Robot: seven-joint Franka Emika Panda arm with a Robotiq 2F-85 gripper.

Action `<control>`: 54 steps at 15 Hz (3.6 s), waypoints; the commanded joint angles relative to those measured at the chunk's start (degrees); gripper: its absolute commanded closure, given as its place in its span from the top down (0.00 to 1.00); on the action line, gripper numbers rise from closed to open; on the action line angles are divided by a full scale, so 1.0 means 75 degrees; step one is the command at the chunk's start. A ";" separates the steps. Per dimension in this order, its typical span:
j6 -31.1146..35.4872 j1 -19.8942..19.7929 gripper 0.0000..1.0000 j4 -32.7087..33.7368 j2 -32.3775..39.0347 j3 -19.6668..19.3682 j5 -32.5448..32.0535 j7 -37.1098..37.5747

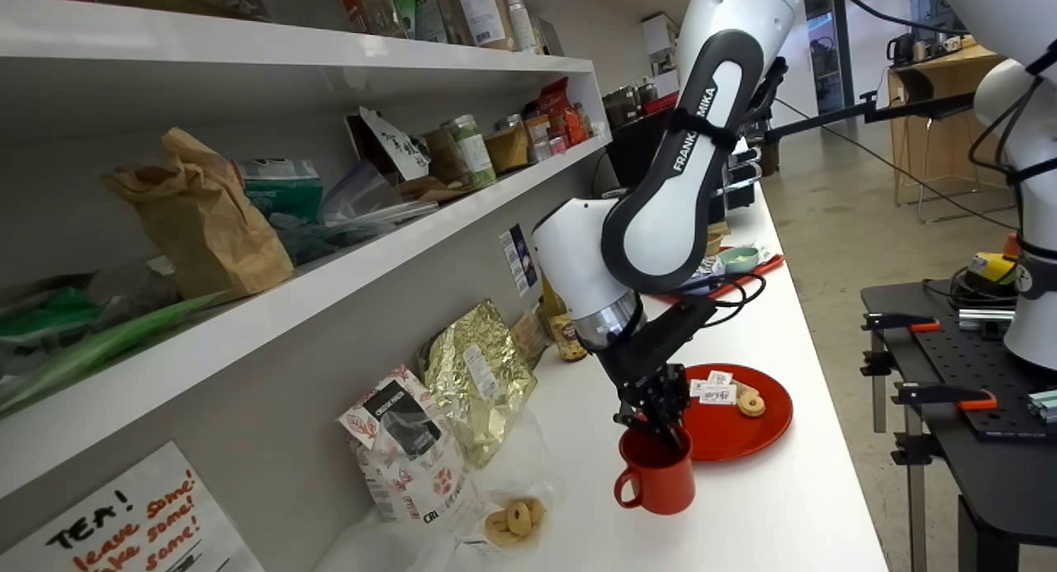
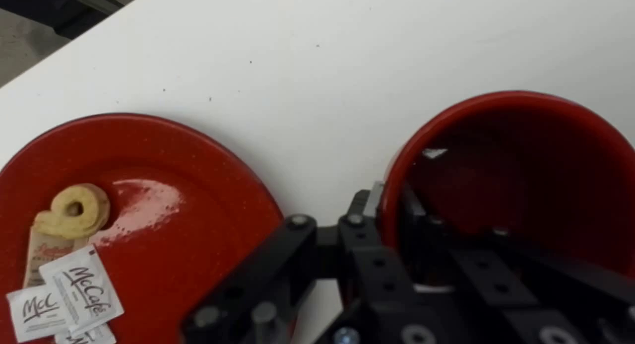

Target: Put the orange cup on the orange plate

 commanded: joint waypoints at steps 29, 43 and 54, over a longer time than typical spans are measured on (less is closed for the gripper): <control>0.0369 -0.1300 0.02 -0.1857 -0.0479 -0.0988 0.0650 -0.0482; 0.0499 -0.1217 0.08 -0.1896 -0.0263 -0.1090 0.0608 -0.0241; 0.0503 -0.1207 0.66 -0.2014 -0.0448 -0.1081 0.0624 -0.0238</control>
